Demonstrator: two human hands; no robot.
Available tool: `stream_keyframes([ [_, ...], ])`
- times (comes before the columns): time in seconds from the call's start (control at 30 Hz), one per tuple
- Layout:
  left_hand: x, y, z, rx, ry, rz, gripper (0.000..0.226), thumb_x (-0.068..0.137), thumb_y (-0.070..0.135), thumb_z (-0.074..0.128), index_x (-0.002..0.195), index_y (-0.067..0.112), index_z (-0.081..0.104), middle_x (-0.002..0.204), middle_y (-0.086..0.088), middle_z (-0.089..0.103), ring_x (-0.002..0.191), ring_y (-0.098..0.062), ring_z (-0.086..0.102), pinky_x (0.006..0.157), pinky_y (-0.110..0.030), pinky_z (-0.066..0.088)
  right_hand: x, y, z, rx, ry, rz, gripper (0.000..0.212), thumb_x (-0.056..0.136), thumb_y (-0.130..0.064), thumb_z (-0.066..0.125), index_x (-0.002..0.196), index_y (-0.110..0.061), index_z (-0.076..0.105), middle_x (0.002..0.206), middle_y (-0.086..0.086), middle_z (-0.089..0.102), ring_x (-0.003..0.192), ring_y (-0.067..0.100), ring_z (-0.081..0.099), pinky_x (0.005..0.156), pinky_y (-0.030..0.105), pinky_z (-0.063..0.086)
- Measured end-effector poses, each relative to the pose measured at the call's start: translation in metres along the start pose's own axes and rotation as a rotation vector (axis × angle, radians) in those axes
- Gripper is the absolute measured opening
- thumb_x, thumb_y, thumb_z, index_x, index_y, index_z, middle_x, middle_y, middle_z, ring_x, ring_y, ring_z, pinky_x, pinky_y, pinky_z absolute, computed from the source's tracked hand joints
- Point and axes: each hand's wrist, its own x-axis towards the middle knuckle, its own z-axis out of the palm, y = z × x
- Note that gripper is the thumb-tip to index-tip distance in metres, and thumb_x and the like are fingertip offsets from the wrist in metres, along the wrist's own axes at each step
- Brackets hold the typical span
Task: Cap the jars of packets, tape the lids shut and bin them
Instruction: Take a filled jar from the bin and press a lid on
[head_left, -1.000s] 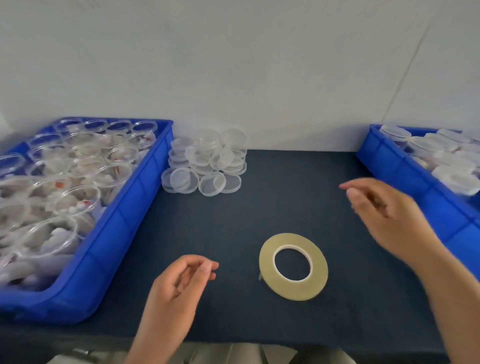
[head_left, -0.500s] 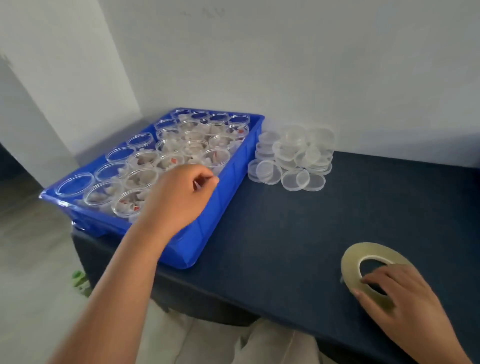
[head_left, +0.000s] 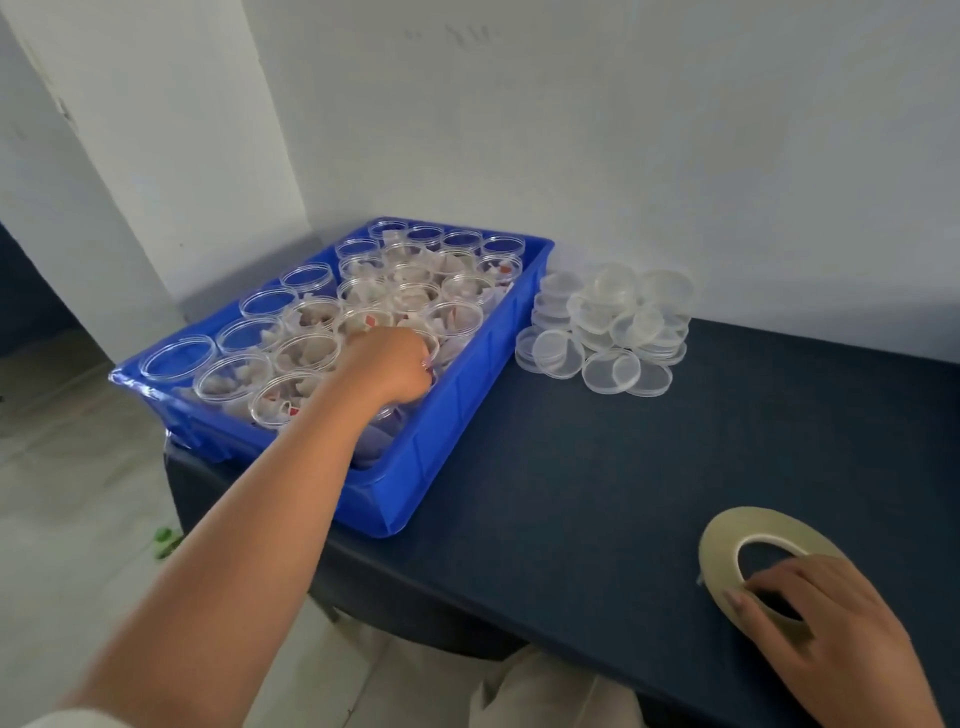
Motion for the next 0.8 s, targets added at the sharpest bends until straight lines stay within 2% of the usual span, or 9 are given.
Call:
stream_keyframes([
  [0.1,-0.006,-0.001,-0.003,-0.04,0.079,-0.047,0.015,0.101,0.028,0.058,0.089,0.029,0.067,0.085,0.001,0.065,0.088,-0.022,0.064,0.09,-0.045,0.053,-0.001,0.003,0.002,0.019,0.033,-0.03,0.048,0.091,-0.058,0.057,0.075,-0.018,0.077,0.081,-0.011,0.065,0.08,0.019,0.062,0.081,0.037,0.047],
  [0.17,-0.013,-0.007,-0.012,-0.194,0.156,-0.055,0.021,0.104,0.025,0.054,0.089,0.02,0.068,0.084,-0.003,0.067,0.081,-0.022,0.066,0.08,-0.043,0.056,-0.002,0.005,0.003,0.015,0.052,-0.034,0.045,0.09,-0.054,0.059,0.075,-0.016,0.078,0.082,-0.009,0.066,0.08,0.022,0.064,0.08,0.042,0.051],
  [0.27,-0.031,-0.02,-0.035,-0.315,0.345,-0.005,0.022,0.105,0.021,0.056,0.095,0.012,0.072,0.098,-0.005,0.07,0.084,-0.021,0.064,0.072,-0.036,0.046,-0.004,0.007,0.005,0.005,0.064,-0.043,0.041,0.09,-0.05,0.061,0.075,-0.016,0.078,0.082,-0.009,0.066,0.081,0.024,0.065,0.079,0.045,0.053],
  [0.4,-0.065,-0.022,-0.073,-0.298,0.616,0.245,0.011,0.1,0.014,0.063,0.094,0.013,0.072,0.11,-0.006,0.069,0.101,-0.028,0.062,0.087,-0.039,0.045,-0.006,0.009,0.006,-0.023,0.08,-0.072,0.04,0.094,-0.048,0.061,0.079,-0.015,0.078,0.085,-0.008,0.067,0.082,0.021,0.063,0.09,0.032,0.044],
  [0.5,-0.093,-0.009,-0.089,-0.289,0.713,0.442,0.006,0.099,0.019,0.065,0.095,0.019,0.069,0.113,0.001,0.068,0.109,-0.021,0.059,0.088,-0.029,0.038,-0.005,0.003,0.003,-0.035,0.133,-0.08,0.042,0.095,-0.047,0.063,0.09,-0.009,0.079,0.093,-0.002,0.069,0.089,0.021,0.063,0.095,0.031,0.044],
  [0.57,-0.111,0.01,-0.09,-0.344,0.668,0.547,0.006,0.1,0.024,0.064,0.096,0.022,0.069,0.115,0.007,0.067,0.109,-0.013,0.057,0.09,-0.027,0.039,-0.003,-0.014,0.002,0.031,0.168,-0.036,0.05,0.095,-0.053,0.063,0.104,-0.007,0.078,0.106,-0.001,0.068,0.103,0.016,0.06,0.104,0.025,0.04],
  [0.63,-0.125,0.036,-0.081,-0.369,0.529,0.63,0.011,0.1,0.032,0.059,0.097,0.027,0.068,0.114,0.017,0.064,0.107,-0.006,0.056,0.094,-0.03,0.043,0.003,-0.044,0.003,0.18,0.152,0.047,0.067,0.09,-0.065,0.065,0.126,-0.009,0.069,0.124,-0.005,0.062,0.118,0.008,0.054,0.111,0.019,0.035],
  [0.73,-0.138,0.086,-0.048,-0.334,0.304,0.717,0.014,0.102,0.039,0.05,0.097,0.034,0.063,0.119,0.022,0.059,0.116,0.0,0.053,0.098,-0.033,0.05,0.011,-0.087,0.011,0.423,0.021,0.18,0.104,0.079,-0.082,0.068,0.157,-0.017,0.042,0.152,-0.01,0.047,0.142,0.008,0.046,0.116,0.024,0.038],
  [0.8,-0.145,0.118,-0.019,-0.356,0.223,0.785,0.014,0.105,0.037,0.051,0.102,0.032,0.064,0.128,0.02,0.058,0.125,0.0,0.049,0.1,-0.035,0.052,0.015,-0.101,0.019,0.605,-0.049,0.253,0.119,0.074,-0.079,0.078,0.165,-0.022,0.027,0.159,-0.016,0.041,0.148,0.007,0.042,0.118,0.021,0.037],
])
